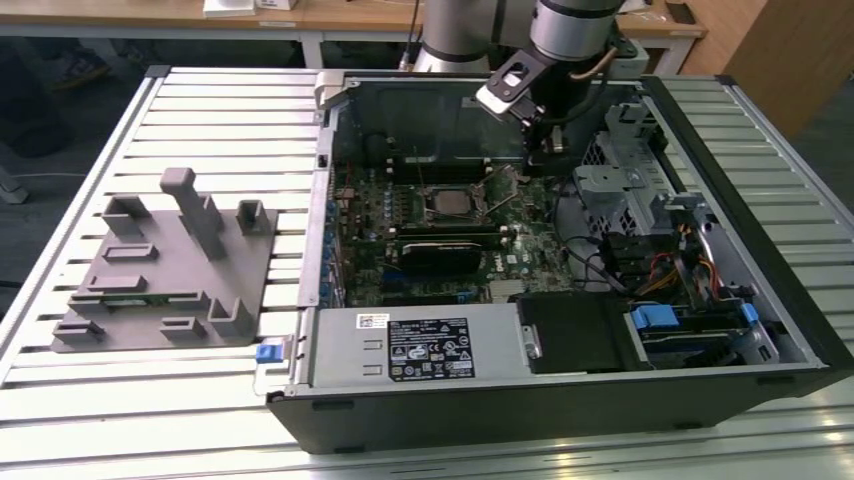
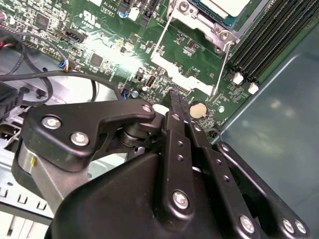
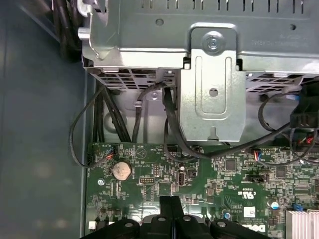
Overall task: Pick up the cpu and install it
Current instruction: 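Close the cpu cover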
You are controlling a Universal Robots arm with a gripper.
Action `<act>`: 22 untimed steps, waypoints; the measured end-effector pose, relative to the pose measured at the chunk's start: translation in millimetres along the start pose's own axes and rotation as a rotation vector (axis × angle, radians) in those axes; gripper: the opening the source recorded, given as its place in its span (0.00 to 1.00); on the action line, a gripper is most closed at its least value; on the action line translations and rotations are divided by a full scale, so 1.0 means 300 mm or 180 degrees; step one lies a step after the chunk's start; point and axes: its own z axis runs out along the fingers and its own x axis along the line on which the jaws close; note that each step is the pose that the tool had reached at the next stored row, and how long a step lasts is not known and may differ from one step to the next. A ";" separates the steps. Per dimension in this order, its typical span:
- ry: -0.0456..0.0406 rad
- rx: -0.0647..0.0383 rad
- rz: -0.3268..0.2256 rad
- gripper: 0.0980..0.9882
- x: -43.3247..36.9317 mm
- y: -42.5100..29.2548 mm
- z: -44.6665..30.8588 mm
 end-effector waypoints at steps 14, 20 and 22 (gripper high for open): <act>0.0000 0.0004 0.0000 0.01 0.010 -0.001 0.037; 0.0000 0.0009 0.0000 0.01 0.010 -0.016 0.035; 0.0000 0.0022 0.0000 0.01 0.010 -0.019 0.030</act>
